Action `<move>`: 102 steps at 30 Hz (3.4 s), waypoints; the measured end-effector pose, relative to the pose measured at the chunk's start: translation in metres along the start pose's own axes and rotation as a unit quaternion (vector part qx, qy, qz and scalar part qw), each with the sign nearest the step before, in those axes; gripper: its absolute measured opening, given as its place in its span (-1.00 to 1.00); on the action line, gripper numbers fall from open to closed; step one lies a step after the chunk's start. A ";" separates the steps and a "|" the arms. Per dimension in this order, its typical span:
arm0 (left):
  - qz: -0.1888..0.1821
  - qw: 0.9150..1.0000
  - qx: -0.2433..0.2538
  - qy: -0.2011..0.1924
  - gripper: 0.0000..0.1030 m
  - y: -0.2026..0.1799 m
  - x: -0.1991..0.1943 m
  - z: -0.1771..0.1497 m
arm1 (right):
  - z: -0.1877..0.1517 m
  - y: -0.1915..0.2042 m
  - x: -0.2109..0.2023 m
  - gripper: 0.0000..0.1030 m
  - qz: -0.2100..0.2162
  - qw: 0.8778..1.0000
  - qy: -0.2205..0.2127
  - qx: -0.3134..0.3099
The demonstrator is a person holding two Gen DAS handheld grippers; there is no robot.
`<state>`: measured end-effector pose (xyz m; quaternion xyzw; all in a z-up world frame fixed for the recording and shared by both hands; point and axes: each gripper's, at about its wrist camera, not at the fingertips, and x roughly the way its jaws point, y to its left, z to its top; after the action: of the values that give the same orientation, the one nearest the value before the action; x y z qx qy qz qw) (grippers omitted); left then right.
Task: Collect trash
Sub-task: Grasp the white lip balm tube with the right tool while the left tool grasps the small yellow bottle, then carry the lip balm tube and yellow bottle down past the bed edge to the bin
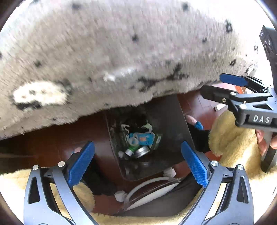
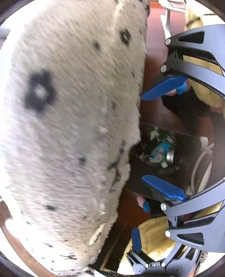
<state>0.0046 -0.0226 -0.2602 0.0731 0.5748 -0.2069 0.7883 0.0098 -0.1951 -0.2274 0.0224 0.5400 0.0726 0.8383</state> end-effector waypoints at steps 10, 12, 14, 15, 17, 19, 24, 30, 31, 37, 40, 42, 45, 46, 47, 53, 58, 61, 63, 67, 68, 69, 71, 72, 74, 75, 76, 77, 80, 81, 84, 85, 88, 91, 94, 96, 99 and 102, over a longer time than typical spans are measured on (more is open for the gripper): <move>0.018 0.995 0.022 -0.093 0.84 0.006 -0.080 0.027 | 0.029 -0.009 -0.069 0.83 -0.024 0.994 -0.107 -0.028; 0.028 0.993 0.017 -0.111 0.84 0.010 -0.092 0.037 | 0.038 -0.011 -0.081 0.83 -0.020 0.991 -0.127 -0.024; 0.036 0.992 0.012 -0.123 0.84 0.017 -0.102 0.047 | 0.050 -0.016 -0.092 0.83 -0.022 0.989 -0.146 -0.019; 0.041 0.991 0.009 -0.131 0.84 0.022 -0.108 0.052 | 0.056 -0.019 -0.096 0.83 -0.026 0.988 -0.154 -0.019; 0.052 0.988 0.003 -0.145 0.84 0.030 -0.119 0.064 | 0.069 -0.025 -0.105 0.83 -0.037 0.985 -0.170 -0.016; 0.064 0.985 -0.005 -0.158 0.84 0.040 -0.128 0.075 | 0.082 -0.030 -0.111 0.83 -0.047 0.982 -0.184 -0.013; 0.081 0.979 -0.032 -0.184 0.84 0.066 -0.144 0.103 | 0.112 -0.047 -0.125 0.83 -0.066 0.976 -0.206 -0.010; 0.091 0.976 -0.053 -0.193 0.84 0.098 -0.151 0.140 | 0.160 -0.048 -0.115 0.83 -0.067 0.976 -0.206 -0.003; 0.095 0.975 -0.054 -0.193 0.84 0.101 -0.150 0.146 | 0.168 -0.049 -0.112 0.83 -0.069 0.976 -0.205 -0.001; 0.108 0.974 -0.052 -0.191 0.84 0.112 -0.134 0.187 | 0.222 -0.044 -0.083 0.83 -0.089 0.977 -0.192 -0.004; 0.109 0.974 -0.049 -0.193 0.83 0.115 -0.124 0.210 | 0.248 -0.040 -0.064 0.83 -0.095 0.978 -0.184 -0.003; 0.098 0.975 -0.046 -0.193 0.83 0.117 -0.116 0.224 | 0.263 -0.038 -0.049 0.83 -0.097 0.979 -0.178 -0.001; 0.076 0.979 -0.053 -0.182 0.72 0.123 -0.099 0.245 | 0.281 -0.037 -0.026 0.83 -0.082 0.983 -0.163 0.009; 0.072 0.979 -0.053 -0.181 0.64 0.124 -0.093 0.251 | 0.286 -0.035 -0.019 0.83 -0.080 0.984 -0.157 0.011; 0.072 0.980 -0.055 -0.180 0.62 0.126 -0.088 0.258 | 0.291 -0.035 -0.012 0.83 -0.080 0.985 -0.153 0.013; 0.068 0.980 -0.060 -0.180 0.35 0.139 -0.064 0.290 | 0.319 -0.038 0.015 0.76 -0.067 0.988 -0.135 0.037; 0.051 0.979 -0.060 -0.187 0.11 0.146 -0.055 0.315 | 0.341 -0.046 0.033 0.47 -0.063 0.988 -0.124 0.062; 0.050 0.980 -0.057 -0.182 -0.04 0.147 -0.048 0.329 | 0.348 -0.047 0.040 0.40 -0.065 0.988 -0.119 0.073; 0.051 0.981 -0.053 -0.178 -0.10 0.147 -0.043 0.336 | 0.351 -0.045 0.041 0.31 -0.070 0.988 -0.119 0.069; 0.062 0.982 -0.044 -0.171 -0.29 0.143 -0.038 0.347 | 0.357 -0.044 0.044 0.05 -0.073 0.989 -0.115 0.058; 0.064 0.983 -0.042 -0.169 -0.33 0.142 -0.038 0.348 | 0.357 -0.044 0.045 -0.04 -0.070 0.989 -0.113 0.058; 0.066 0.983 -0.040 -0.167 -0.38 0.141 -0.037 0.349 | 0.357 -0.046 0.045 -0.07 -0.067 0.990 -0.112 0.059; 0.071 0.983 -0.036 -0.164 -0.44 0.140 -0.036 0.349 | 0.355 -0.048 0.044 -0.30 -0.065 0.990 -0.110 0.060; 0.074 0.983 -0.035 -0.164 -0.51 0.139 -0.036 0.348 | 0.354 -0.049 0.043 -0.41 -0.070 0.990 -0.110 0.059; 0.079 0.983 -0.030 -0.164 -0.66 0.136 -0.038 0.344 | 0.349 -0.050 0.039 -0.54 -0.071 0.990 -0.107 0.052; 0.081 0.983 -0.027 -0.163 -0.69 0.134 -0.040 0.342 | 0.347 -0.050 0.038 -0.55 -0.074 0.991 -0.105 0.045; 0.083 0.983 -0.026 -0.162 -0.69 0.133 -0.041 0.340 | 0.343 -0.049 0.036 -0.57 -0.077 0.991 -0.104 0.038; 0.084 0.983 -0.026 -0.160 -0.69 0.131 -0.042 0.337 | 0.339 -0.048 0.033 -0.57 -0.080 0.991 -0.104 0.032; 0.087 0.983 -0.022 -0.161 -0.70 0.126 -0.048 0.326 | 0.325 -0.045 0.024 -0.58 -0.084 0.991 -0.104 0.017; 0.088 0.983 -0.020 -0.162 -0.70 0.124 -0.050 0.321 | 0.320 -0.044 0.020 -0.58 -0.086 0.991 -0.104 0.010; 0.086 0.983 -0.015 -0.162 -0.70 0.117 -0.057 0.304 | 0.301 -0.041 0.007 -0.58 -0.087 0.991 -0.106 -0.009; 0.086 0.983 -0.013 -0.162 -0.70 0.114 -0.059 0.297 | 0.294 -0.041 0.002 -0.58 -0.085 0.991 -0.106 -0.013; 0.084 0.983 -0.013 -0.165 -0.70 0.109 -0.067 0.276 | 0.269 -0.039 -0.012 -0.58 -0.078 0.991 -0.108 -0.025; 0.079 0.983 -0.014 -0.165 -0.70 0.102 -0.075 0.258 | 0.241 -0.038 -0.027 -0.58 -0.067 0.991 -0.111 -0.033; 0.069 0.983 -0.011 -0.167 -0.70 0.093 -0.083 0.239 | 0.214 -0.036 -0.040 -0.58 -0.063 0.990 -0.117 -0.042; 0.061 0.983 -0.003 -0.172 -0.70 0.084 -0.089 0.224 | 0.197 -0.036 -0.049 -0.58 -0.057 0.990 -0.122 -0.047; 0.043 0.983 0.003 -0.181 -0.70 0.071 -0.096 0.203 | 0.173 -0.035 -0.060 -0.58 -0.047 0.989 -0.130 -0.050; 0.034 0.981 0.015 -0.192 -0.70 0.055 -0.102 0.183 | 0.150 -0.034 -0.071 -0.58 -0.029 0.989 -0.138 -0.048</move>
<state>0.1618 -0.0127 -0.1110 0.0639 0.4068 -0.1987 0.8893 0.1206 -0.2326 -0.1053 -0.0239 0.4157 0.0702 0.9065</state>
